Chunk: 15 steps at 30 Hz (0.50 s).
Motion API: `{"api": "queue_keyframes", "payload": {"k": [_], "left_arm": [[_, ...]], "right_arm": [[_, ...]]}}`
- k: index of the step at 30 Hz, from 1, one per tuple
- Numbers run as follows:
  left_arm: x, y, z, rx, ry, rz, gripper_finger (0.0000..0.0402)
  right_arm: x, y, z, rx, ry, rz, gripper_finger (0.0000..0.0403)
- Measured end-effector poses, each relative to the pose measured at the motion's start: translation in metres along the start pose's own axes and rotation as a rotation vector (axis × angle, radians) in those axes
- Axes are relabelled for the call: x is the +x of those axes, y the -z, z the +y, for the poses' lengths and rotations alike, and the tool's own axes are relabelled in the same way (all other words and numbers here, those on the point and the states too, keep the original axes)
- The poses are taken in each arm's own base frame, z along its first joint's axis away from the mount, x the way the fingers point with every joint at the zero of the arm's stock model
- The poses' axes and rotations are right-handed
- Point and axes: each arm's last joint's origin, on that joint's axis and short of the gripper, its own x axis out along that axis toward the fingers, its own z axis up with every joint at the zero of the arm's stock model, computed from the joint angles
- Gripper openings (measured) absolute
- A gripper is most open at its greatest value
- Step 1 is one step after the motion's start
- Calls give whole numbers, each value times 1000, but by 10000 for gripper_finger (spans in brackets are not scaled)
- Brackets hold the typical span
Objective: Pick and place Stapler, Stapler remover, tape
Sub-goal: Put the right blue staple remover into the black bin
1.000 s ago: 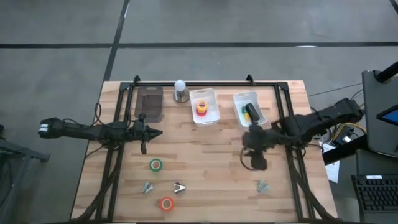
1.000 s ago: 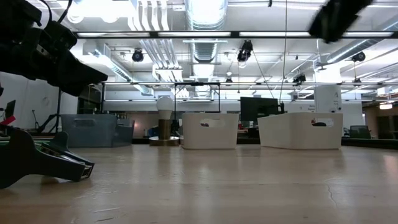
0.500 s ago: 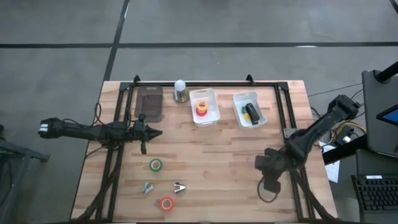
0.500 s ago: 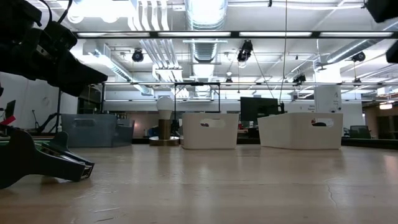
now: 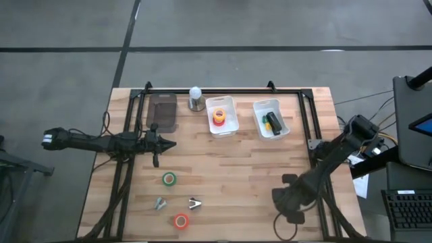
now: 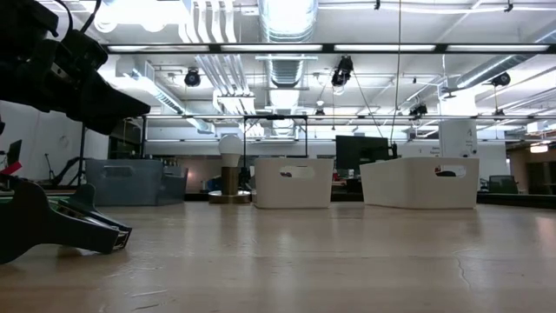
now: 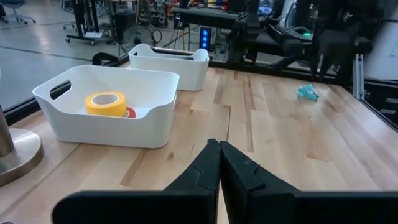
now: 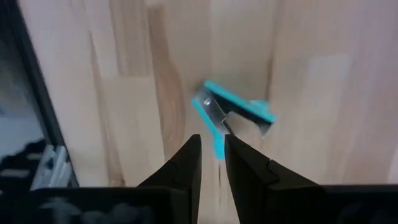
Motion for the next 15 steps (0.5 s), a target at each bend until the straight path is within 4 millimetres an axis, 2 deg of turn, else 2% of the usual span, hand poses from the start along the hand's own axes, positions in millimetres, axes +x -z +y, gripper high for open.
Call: {"api": "queue_keyframes", "payload": {"k": [3,10,15], "left_arm": [[0,0,0,0,0,1,12],[0,0,0,1,0,4,12],[0,1,0,2,-1,9,12]], "right_arm": [[11,-1,5,-15,28,41,74],[19,1,12,-39,70,101,89],[25,6,8,-39,107,111,88]]}}
